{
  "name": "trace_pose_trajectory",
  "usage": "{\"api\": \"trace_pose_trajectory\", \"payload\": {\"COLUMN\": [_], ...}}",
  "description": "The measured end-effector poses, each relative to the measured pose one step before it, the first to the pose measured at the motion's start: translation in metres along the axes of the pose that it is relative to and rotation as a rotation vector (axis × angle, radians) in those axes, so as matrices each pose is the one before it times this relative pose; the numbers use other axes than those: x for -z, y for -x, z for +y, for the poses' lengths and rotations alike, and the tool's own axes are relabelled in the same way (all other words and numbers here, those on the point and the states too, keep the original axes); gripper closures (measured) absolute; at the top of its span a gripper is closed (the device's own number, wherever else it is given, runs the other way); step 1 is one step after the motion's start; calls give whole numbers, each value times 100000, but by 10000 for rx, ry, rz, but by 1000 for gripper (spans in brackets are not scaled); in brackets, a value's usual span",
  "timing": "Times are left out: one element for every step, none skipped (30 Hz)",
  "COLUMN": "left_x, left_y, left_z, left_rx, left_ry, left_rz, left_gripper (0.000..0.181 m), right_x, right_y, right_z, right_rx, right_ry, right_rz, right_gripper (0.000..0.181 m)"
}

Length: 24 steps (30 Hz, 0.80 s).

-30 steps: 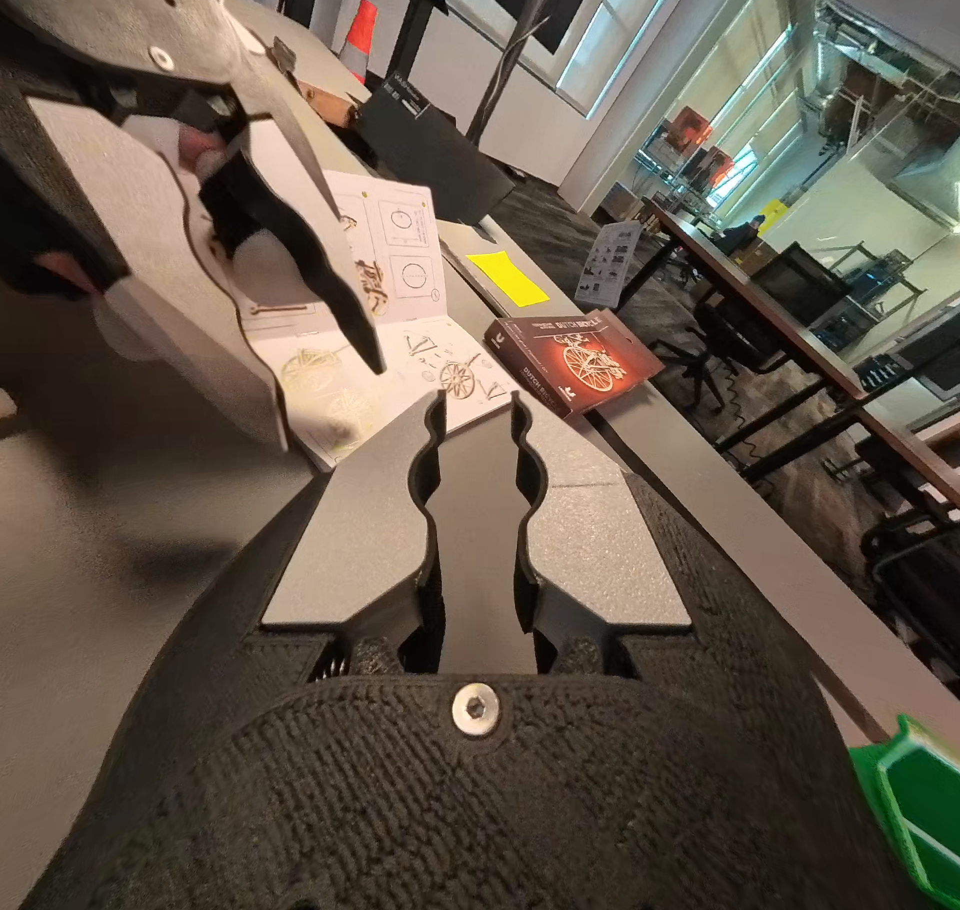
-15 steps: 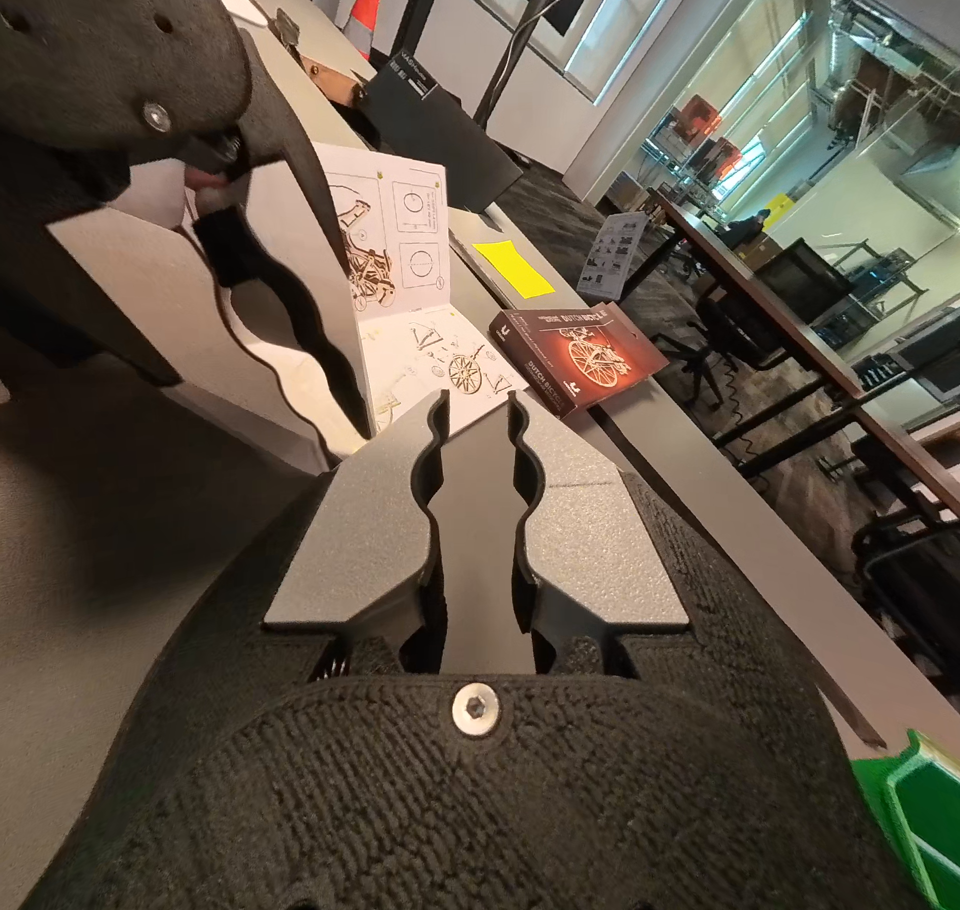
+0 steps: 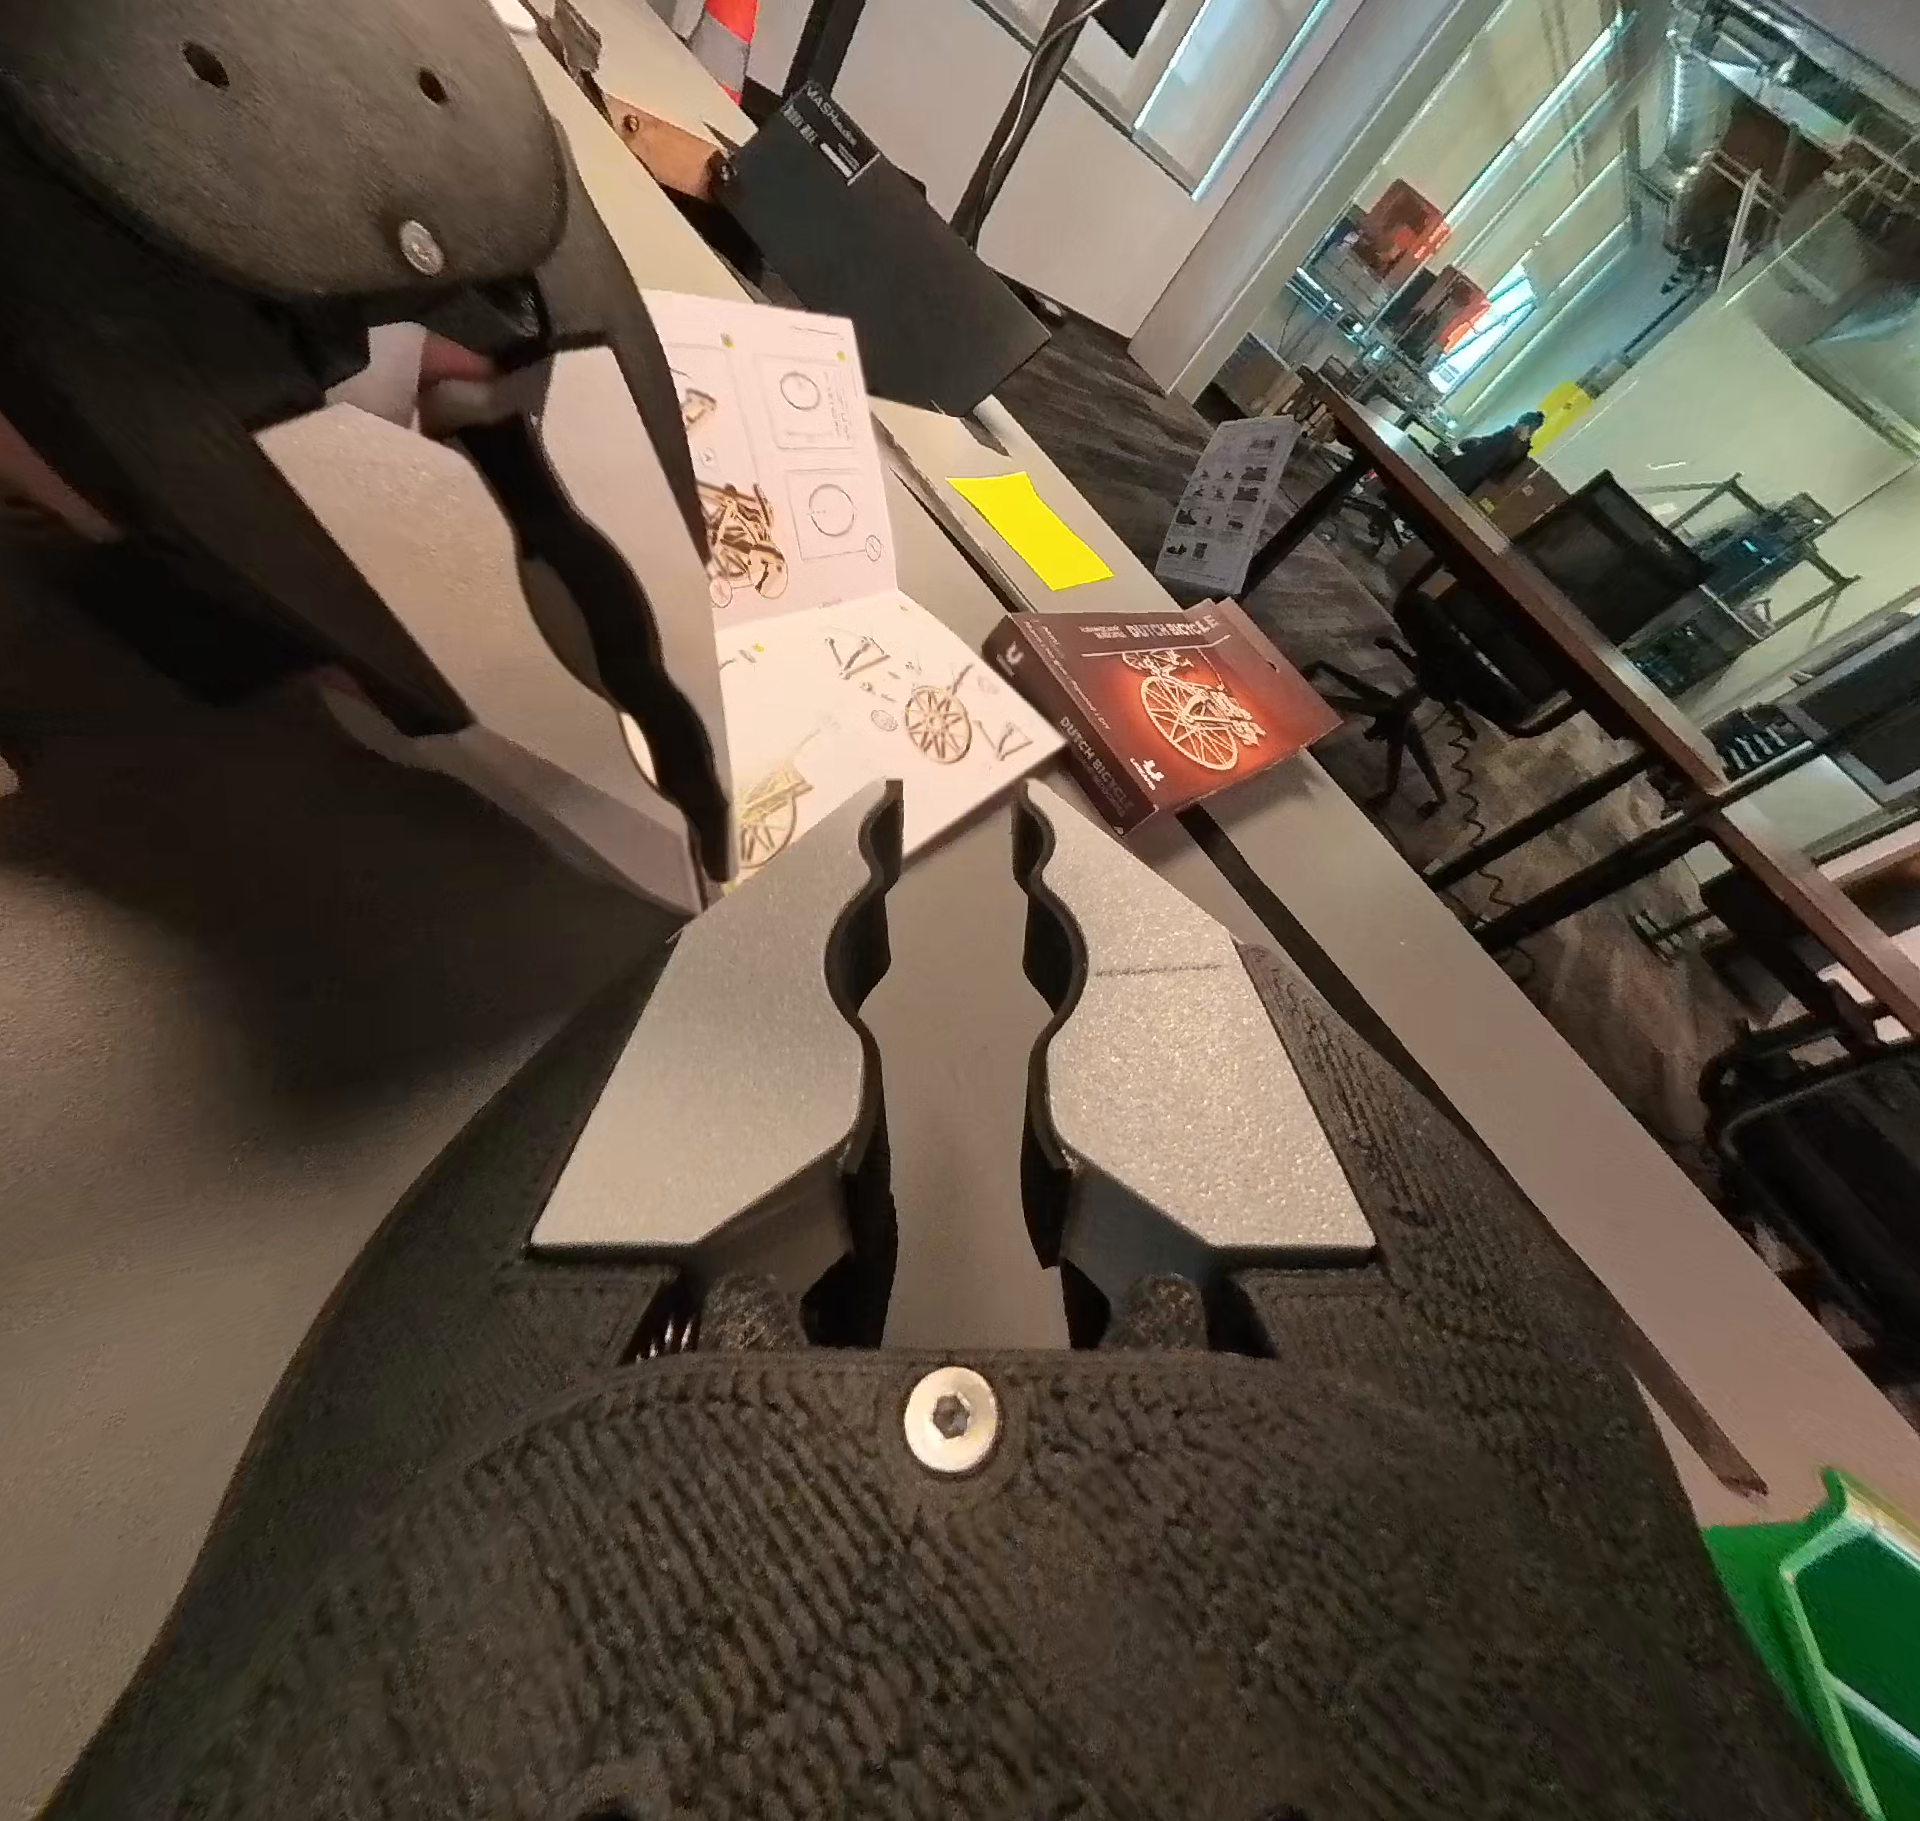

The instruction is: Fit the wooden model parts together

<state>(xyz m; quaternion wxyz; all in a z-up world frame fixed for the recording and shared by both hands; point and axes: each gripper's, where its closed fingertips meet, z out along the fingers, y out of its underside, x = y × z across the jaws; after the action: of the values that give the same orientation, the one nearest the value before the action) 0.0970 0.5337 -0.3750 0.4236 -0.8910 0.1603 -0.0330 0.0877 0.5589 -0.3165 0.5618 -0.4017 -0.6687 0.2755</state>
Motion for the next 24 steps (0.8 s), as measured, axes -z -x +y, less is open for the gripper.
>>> {"api": "trace_pose_trajectory", "payload": {"left_x": [-55, -43, 2, 16, 12, 29, 58, 77, 122, 157, 191, 217, 228, 223, 221, 177, 137, 100, 86, 69, 62, 72, 67, 41], "left_y": [37, -1, 72, 123, 161, 97, 68, 65, 38, 15, 9, 16, 25, 55, 36, -14, -12, -44, -57, -84, -97, -4, -15, -17], "left_z": [76, 31, 0, 14, 12, -4, -31, -76, -138, -182, -214, -250, -235, -220, -220, -170, -131, -108, -108, -91, -97, -87, -81, -50], "left_rx": [38, 42, 82, 142, 179, 192, 184, 162, 135, 149, 158, 183, 199, 177, 133, 133, 131, 107, 102, 100, 85, 55, 24, 13], "left_ry": [62, 27, -1, -3, -4, -19, -40, -75, -125, -154, -194, -211, -213, -208, -203, -164, -127, -101, -92, -82, -85, -76, -67, -48], "left_rz": [1, 27, 5, -7, -8, 48, 66, 65, 61, 76, 84, 82, 77, 45, 36, 56, 61, 92, 92, 118, 120, 45, 32, 34], "left_gripper": [175, 176, 178, 181, 181, 181, 181, 181, 181, 181, 181, 181, 181, 181, 181, 181, 181, 181, 181, 181, 181, 181, 181, 181], "right_x": [4, 21, 15, 10, 10, -8, -14, -14, -28, -35, -39, -19, 24, 21, 7, -14, -61, -75, -98, -84, -69, -29, -18, -7], "right_y": [8, -7, -6, -24, -42, -36, -25, 14, 68, 143, 271, 312, 295, 227, 203, 177, 161, 188, 251, 222, 181, 129, 68, 64], "right_z": [-10, -20, -13, -19, -2, 32, 43, 42, 51, 47, 26, -57, -133, -107, -62, -5, 59, 92, 98, 91, 61, 31, 8, 6], "right_rx": [-5, -14, -21, -22, -20, -13, -3, 14, 35, 57, 79, 70, 36, 21, 20, 38, 64, 87, 109, 111, 90, 55, 23, 14], "right_ry": [-9, -15, -20, -16, -3, 18, 26, 27, 36, 40, 23, -26, -72, -61, -34, 4, 49, 79, 87, 81, 55, 28, 11, 9], "right_rz": [-3, -7, -6, 3, 14, 20, 16, -4, -28, -72, -149, -182, -170, -142, -129, -100, -75, -85, -109, -88, -71, -54, -38, -39], "right_gripper": [162, 162, 162, 162, 162, 162, 162, 162, 162, 164, 166, 168, 170, 173, 174, 176, 177, 178, 179, 179, 179, 179, 180, 181]}}
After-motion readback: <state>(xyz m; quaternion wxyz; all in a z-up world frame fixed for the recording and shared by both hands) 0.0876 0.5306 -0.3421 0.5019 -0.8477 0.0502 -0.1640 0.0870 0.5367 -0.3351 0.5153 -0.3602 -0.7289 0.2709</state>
